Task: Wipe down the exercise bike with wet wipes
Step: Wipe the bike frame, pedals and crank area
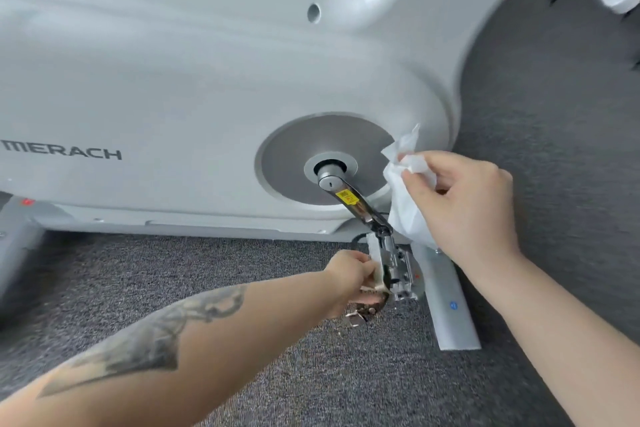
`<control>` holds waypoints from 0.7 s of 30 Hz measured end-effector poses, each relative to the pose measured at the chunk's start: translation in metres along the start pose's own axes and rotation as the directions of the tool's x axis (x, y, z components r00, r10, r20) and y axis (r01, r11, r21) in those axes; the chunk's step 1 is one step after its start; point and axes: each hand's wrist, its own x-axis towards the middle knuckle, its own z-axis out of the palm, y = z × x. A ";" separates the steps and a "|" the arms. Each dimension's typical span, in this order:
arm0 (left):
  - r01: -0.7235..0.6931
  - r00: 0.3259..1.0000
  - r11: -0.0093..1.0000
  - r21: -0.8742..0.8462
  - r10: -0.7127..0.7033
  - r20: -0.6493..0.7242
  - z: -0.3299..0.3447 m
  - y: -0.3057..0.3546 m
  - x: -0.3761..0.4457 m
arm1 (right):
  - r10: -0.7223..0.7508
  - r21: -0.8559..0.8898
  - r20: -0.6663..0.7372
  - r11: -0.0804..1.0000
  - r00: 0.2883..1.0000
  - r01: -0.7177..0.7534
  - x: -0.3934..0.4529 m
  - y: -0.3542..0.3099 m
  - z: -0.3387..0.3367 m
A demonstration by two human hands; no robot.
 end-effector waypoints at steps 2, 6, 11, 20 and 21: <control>-0.026 0.999 0.997 -0.073 0.028 0.032 0.000 -0.008 0.003 | 0.019 0.025 -0.006 1.000 1.000 -0.018 0.003 -0.004 -0.001; -0.021 0.998 1.000 0.023 0.023 -0.061 0.016 -0.012 0.013 | 0.022 0.060 -0.038 0.998 0.999 -0.020 0.000 -0.007 -0.007; -0.076 0.971 0.996 0.038 0.082 -0.223 0.024 -0.015 0.013 | 0.057 0.109 -0.003 0.992 0.998 -0.056 -0.008 -0.008 -0.006; -0.081 0.981 0.995 -0.065 0.068 -0.183 0.021 -0.021 0.015 | 0.096 0.173 -0.072 0.981 0.993 -0.082 -0.001 -0.005 -0.017; -0.079 0.983 0.993 -0.083 0.064 -0.170 0.020 -0.021 0.015 | 0.101 0.182 -0.076 0.980 0.992 -0.086 -0.001 -0.005 -0.018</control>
